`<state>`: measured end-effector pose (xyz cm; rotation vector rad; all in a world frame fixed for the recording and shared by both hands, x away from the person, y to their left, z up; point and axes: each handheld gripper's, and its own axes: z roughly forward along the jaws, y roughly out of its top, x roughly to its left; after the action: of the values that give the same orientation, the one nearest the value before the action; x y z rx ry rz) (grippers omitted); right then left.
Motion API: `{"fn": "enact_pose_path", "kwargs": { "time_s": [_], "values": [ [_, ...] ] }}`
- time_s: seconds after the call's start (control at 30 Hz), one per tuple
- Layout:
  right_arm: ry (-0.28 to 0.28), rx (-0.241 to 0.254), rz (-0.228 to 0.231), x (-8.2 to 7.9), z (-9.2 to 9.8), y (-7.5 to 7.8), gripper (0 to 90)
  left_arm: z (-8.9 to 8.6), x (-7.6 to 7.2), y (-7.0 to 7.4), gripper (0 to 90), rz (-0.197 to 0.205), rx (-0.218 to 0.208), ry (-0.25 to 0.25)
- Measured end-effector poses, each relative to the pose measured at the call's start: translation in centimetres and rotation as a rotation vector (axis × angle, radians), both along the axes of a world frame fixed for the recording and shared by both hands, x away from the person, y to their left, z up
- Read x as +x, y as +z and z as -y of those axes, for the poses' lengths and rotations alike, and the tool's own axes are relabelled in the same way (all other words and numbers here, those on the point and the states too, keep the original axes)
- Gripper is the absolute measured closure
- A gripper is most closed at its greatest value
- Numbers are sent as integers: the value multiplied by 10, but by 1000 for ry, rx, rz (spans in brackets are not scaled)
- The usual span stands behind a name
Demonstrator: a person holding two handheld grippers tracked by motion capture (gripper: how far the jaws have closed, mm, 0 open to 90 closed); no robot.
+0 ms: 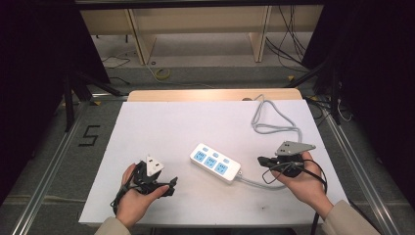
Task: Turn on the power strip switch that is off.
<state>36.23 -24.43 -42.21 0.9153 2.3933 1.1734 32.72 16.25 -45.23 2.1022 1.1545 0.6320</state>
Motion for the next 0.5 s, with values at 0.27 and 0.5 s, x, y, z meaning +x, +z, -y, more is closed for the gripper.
{"fn": "enact_pose_path", "kwargs": {
  "time_s": [0.27,0.5],
  "values": [
    [9,-4,-2,4,-8,-1,900,1,0,0,119,0,-1,1],
    [14,-11,-7,7,-13,-1,900,1,0,0,119,-2,0,0]
  ]
}}
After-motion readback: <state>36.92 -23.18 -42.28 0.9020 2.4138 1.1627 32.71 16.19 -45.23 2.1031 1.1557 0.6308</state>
